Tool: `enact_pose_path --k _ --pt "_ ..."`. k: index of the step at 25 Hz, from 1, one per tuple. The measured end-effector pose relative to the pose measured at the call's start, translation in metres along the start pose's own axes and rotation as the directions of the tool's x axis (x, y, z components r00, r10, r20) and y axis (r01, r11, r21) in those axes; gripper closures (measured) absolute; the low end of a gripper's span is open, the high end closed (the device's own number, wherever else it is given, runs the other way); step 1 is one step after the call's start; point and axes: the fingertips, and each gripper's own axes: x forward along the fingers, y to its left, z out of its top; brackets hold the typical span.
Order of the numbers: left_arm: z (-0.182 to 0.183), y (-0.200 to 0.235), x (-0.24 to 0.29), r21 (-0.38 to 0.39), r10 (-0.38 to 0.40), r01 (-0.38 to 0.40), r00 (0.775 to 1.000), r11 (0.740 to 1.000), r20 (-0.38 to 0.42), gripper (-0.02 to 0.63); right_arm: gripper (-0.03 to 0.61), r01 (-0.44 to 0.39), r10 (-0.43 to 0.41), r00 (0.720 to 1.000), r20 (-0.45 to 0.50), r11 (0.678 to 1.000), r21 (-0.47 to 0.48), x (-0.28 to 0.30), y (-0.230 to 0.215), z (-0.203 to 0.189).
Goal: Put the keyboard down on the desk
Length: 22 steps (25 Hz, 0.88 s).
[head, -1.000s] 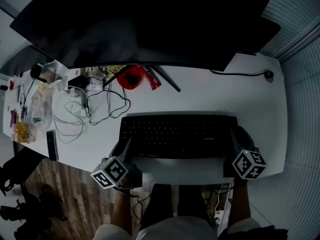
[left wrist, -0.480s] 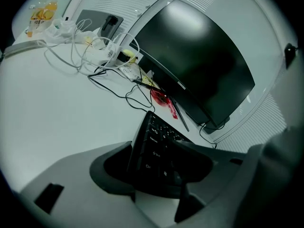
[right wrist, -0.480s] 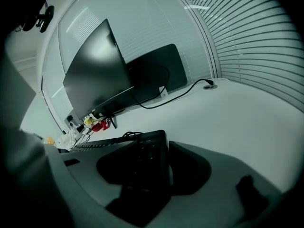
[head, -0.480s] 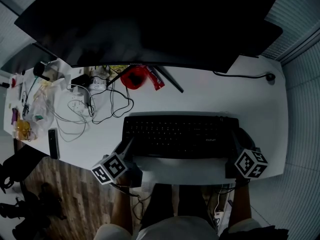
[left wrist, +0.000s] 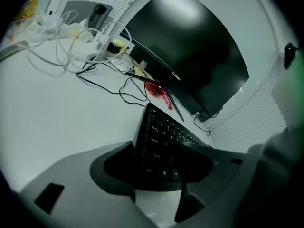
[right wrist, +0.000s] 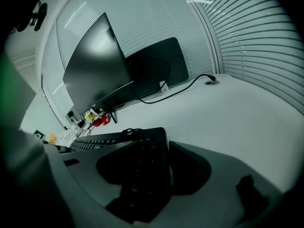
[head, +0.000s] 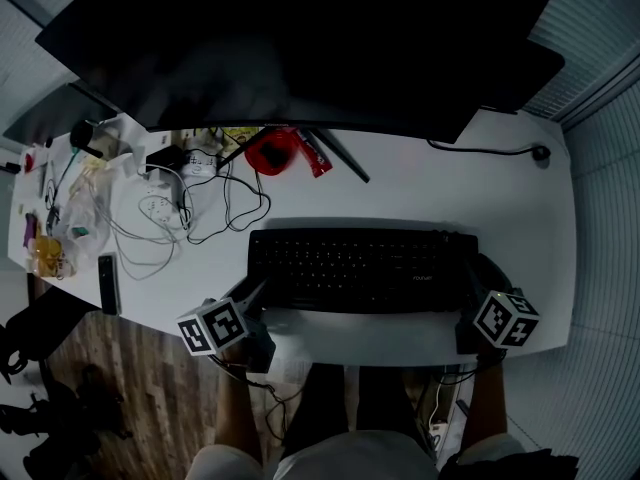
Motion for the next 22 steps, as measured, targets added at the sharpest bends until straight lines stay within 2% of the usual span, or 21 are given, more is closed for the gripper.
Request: enact_pose_path --k 5,11,15,18,20,22 --pt "-0.002 -0.001 -0.001 0.052 -0.032 0.033 0.999 0.998 -0.035 0.347 0.367 0.006 -0.006 1.0 -0.005 1.0 -0.011 0.001 0.0 0.001" --pt "-0.002 -0.001 -0.004 0.029 -0.103 0.104 0.994 0.994 -0.041 0.347 0.367 0.01 -0.01 1.0 0.0 1.0 -0.008 -0.003 -0.002 0.005" --pt "-0.002 0.008 -0.006 0.059 -0.067 0.069 0.997 0.996 -0.038 0.35 0.367 0.025 -0.025 1.0 0.005 1.0 0.002 -0.009 -0.006 0.01" --pt "-0.004 0.001 -0.006 0.072 -0.085 0.088 0.996 0.994 -0.04 0.35 0.367 0.052 -0.052 0.998 0.031 0.999 -0.001 -0.017 -0.006 0.014" --pt "-0.004 -0.001 -0.007 0.073 -0.101 0.103 0.994 0.992 -0.033 0.35 0.367 0.07 -0.069 0.996 0.055 0.997 -0.024 -0.024 0.0 0.016" --pt "-0.003 -0.002 -0.008 0.065 -0.122 0.123 0.992 0.99 -0.024 0.35 0.367 0.064 -0.058 0.996 0.062 0.993 -0.096 -0.028 0.019 0.015"
